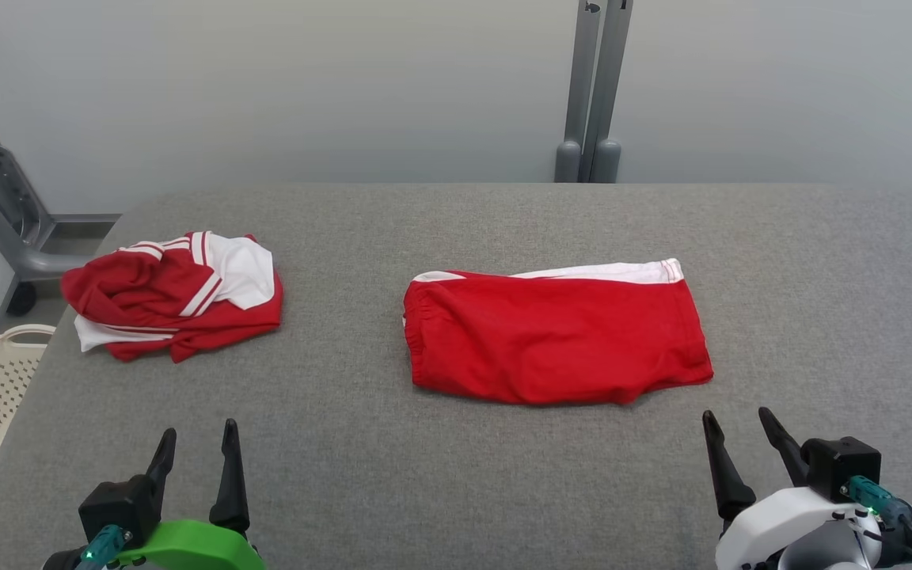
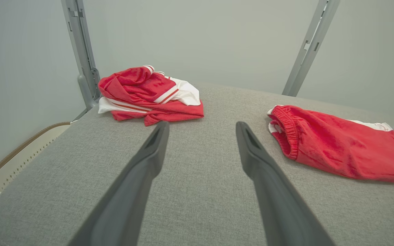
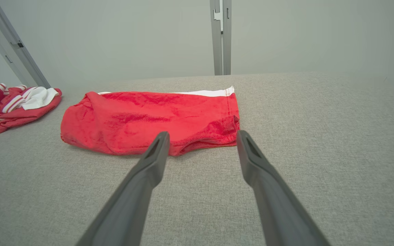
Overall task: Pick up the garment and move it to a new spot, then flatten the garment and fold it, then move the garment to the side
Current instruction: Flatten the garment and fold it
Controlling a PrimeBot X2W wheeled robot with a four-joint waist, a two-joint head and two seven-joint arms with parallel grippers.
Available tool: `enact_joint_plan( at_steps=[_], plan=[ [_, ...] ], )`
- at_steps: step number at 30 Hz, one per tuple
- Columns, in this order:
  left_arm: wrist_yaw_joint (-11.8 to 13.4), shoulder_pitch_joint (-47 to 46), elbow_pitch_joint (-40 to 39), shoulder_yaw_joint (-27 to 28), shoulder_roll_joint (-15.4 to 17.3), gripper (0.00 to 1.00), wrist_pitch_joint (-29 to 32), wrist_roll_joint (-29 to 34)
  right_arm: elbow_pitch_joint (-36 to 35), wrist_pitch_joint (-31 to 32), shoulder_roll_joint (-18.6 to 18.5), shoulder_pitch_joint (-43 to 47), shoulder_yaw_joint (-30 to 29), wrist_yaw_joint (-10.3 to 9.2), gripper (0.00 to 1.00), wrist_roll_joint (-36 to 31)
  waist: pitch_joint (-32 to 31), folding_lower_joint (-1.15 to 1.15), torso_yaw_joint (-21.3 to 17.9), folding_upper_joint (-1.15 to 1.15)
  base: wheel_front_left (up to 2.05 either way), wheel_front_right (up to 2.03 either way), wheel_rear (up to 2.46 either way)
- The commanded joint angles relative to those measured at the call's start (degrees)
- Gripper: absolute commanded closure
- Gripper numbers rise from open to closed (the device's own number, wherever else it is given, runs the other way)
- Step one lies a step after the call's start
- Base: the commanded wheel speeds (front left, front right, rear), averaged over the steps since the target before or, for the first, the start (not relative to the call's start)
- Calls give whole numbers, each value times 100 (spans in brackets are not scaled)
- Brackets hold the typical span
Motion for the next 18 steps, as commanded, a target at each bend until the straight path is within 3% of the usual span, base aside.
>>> enact_joint_plan(
  at_steps=[1,7,18],
  plan=[
    [15,88,5,-18,45,0,24,6,24,41,-4,45,17,-4,0,-49,8,0,4,0,0,0,0],
    [-33,49,0,-113,99,0,85,49,72,429,-7,-168,72,-4,0,-147,60,0,9,0,0,0,0],
    [-144,-196,-144,-351,102,0,279,86,218,2754,-20,-1431,-473,-6,0,-562,397,0,119,0,0,0,0]
  ],
)
